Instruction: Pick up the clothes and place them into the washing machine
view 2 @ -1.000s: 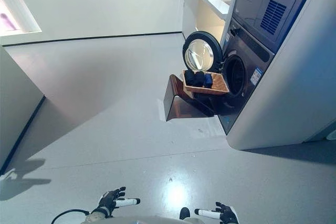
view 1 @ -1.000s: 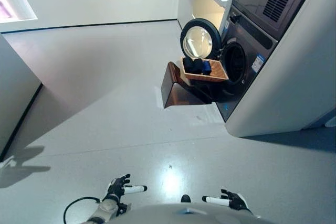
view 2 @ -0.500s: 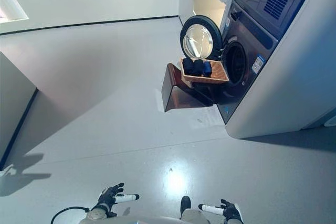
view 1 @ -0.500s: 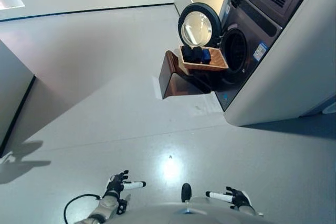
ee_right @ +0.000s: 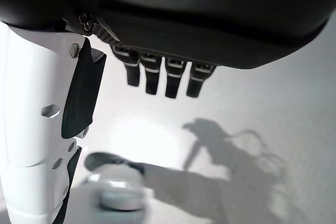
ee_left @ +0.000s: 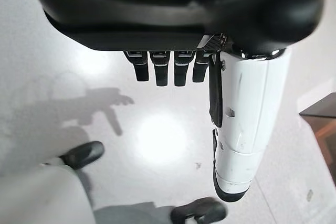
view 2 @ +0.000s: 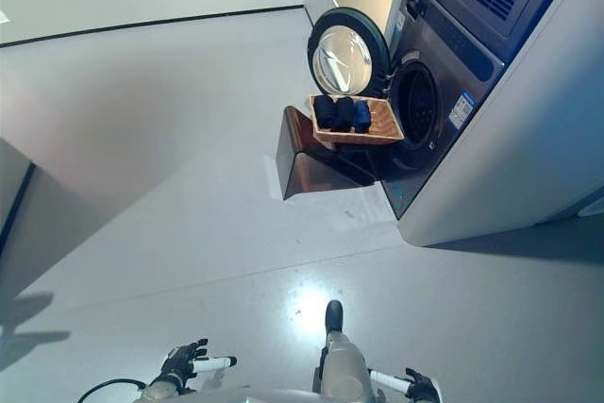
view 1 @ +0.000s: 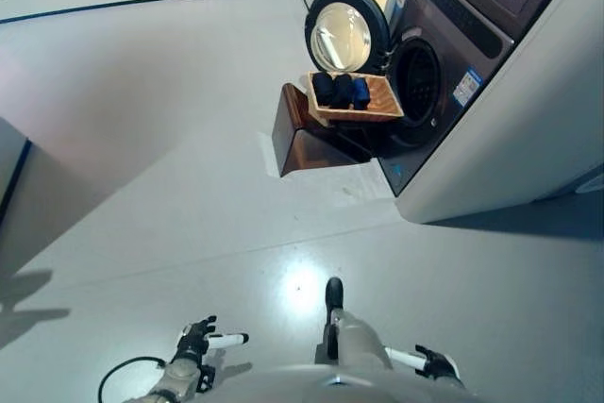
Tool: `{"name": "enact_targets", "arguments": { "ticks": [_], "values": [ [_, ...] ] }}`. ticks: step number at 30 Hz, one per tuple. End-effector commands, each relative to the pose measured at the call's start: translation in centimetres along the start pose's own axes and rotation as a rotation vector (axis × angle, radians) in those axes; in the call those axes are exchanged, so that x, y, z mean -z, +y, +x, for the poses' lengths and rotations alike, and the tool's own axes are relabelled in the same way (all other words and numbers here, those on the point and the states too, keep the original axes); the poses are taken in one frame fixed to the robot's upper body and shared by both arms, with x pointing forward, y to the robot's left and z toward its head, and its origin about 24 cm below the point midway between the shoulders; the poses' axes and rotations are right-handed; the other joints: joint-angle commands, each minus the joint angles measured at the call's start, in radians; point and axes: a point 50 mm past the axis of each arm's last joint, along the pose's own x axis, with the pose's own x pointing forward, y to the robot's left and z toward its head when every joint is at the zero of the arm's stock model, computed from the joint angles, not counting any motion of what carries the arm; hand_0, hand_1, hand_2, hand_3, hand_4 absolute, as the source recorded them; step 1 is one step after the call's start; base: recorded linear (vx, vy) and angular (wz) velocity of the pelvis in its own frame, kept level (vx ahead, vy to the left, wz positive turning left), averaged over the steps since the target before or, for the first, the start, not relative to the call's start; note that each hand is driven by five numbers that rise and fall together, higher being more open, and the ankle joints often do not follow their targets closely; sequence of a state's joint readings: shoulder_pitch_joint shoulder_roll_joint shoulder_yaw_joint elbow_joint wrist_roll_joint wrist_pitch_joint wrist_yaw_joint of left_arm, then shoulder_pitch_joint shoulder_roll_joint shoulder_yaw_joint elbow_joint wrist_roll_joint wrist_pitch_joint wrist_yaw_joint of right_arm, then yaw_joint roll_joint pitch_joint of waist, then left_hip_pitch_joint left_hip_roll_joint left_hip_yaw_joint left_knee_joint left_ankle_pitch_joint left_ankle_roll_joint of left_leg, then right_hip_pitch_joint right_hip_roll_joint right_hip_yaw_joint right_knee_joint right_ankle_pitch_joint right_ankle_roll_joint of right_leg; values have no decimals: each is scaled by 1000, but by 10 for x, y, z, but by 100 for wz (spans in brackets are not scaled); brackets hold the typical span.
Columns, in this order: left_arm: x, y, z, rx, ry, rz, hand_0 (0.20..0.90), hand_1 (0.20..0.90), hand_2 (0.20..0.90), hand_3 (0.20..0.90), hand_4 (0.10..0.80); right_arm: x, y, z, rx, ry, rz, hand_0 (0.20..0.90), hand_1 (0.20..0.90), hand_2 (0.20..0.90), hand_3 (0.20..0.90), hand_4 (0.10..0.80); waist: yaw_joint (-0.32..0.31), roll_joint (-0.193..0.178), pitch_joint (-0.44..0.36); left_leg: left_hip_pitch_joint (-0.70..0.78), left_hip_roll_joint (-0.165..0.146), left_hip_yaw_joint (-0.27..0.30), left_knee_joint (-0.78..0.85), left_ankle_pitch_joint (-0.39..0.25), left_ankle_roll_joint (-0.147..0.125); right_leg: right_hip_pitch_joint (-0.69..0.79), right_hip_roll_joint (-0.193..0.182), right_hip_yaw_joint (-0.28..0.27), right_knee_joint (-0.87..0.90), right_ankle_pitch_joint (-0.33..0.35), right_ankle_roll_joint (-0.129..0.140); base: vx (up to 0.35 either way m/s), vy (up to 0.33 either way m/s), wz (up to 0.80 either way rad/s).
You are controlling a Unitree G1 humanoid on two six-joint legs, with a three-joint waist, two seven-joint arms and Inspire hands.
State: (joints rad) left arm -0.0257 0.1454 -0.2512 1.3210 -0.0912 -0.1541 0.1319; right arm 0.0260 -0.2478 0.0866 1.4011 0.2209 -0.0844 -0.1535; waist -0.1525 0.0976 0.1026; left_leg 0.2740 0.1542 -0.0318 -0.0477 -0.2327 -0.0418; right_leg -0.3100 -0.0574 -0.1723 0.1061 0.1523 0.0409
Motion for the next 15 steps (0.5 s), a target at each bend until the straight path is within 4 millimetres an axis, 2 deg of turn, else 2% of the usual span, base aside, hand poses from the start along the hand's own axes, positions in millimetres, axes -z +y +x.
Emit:
{"name": "enact_targets", "arguments": {
  "ticks": [1,2,3,4,7,8,9,10,12,13,14,15],
  "values": [
    [-41,13,6,-39,-158,15,900,900,900,900,800,-20,-3,2,20,-73,-11,900,900,900,900,800,2,-47,-24,80,-50,0,121,200,-17,12,6,69,-106,106,74,465,-322,53],
    [-40,12,6,-33,-153,3,900,900,900,900,800,-19,-1,2,10,-71,-21,900,900,900,900,800,-2,-44,-32,56,-26,-10,211,282,-29,21,39,75,-76,85,43,461,-325,12],
    [-41,11,6,-24,-153,-8,900,900,900,900,800,-19,-1,2,10,-71,-17,900,900,900,900,800,5,-52,-31,11,-23,-10,317,331,-34,55,50,78,-78,57,22,669,-500,20],
    [-43,11,6,-25,-155,-17,900,900,900,900,800,-28,-2,2,10,-99,-11,900,900,900,900,800,27,-75,-16,-96,-23,-10,599,426,-24,140,73,82,-89,5,-31,484,-381,4],
    [-45,13,6,-28,-160,-17,900,900,900,900,800,-34,-2,2,8,-117,-13,900,900,900,900,800,42,-96,-6,-148,-40,-11,688,432,-13,181,70,90,-102,-12,-45,338,-261,-1],
    [-49,15,7,-43,-175,-35,900,900,900,900,800,-54,-2,3,11,-174,-22,900,900,900,900,800,81,-119,24,-249,-49,15,783,402,9,247,64,104,-115,-38,-55,411,-226,-9],
    [-47,18,6,-53,-171,-43,900,900,900,900,800,-67,0,2,7,-216,-25,900,900,900,900,800,108,-134,33,-342,-57,37,783,369,18,271,62,120,-109,-60,-64,686,-254,-1],
    [-41,20,6,-64,-158,-52,900,900,900,900,800,-79,1,1,4,-267,-20,900,900,900,900,800,144,-143,47,-445,-66,67,709,335,25,330,68,144,-120,-87,-63,425,-91,8],
    [-37,20,5,-68,-148,-51,900,900,900,900,800,-86,3,-1,-3,-295,-12,900,900,900,900,800,158,-152,45,-493,-69,86,644,333,25,358,65,161,-129,-100,-60,474,15,13],
    [-26,21,4,-79,-115,-57,900,900,900,900,800,-93,4,-2,-12,-329,6,900,900,900,900,800,179,-145,40,-521,-68,113,413,348,18,420,77,184,-144,-131,-45,515,57,10],
    [-26,21,4,-79,-115,-57,900,900,900,900,800,-93,4,-2,-12,-329,6,900,900,900,900,800,179,-147,39,-519,-70,114,406,353,18,419,76,184,-144,-131,-45,574,101,-41],
    [-22,21,4,-79,-100,-55,900,900,900,900,800,-94,5,-3,-15,-341,13,900,900,900,900,800,189,-138,32,-515,-81,125,237,377,15,451,85,193,-154,-150,-36,423,82,-47]
  ]
}}
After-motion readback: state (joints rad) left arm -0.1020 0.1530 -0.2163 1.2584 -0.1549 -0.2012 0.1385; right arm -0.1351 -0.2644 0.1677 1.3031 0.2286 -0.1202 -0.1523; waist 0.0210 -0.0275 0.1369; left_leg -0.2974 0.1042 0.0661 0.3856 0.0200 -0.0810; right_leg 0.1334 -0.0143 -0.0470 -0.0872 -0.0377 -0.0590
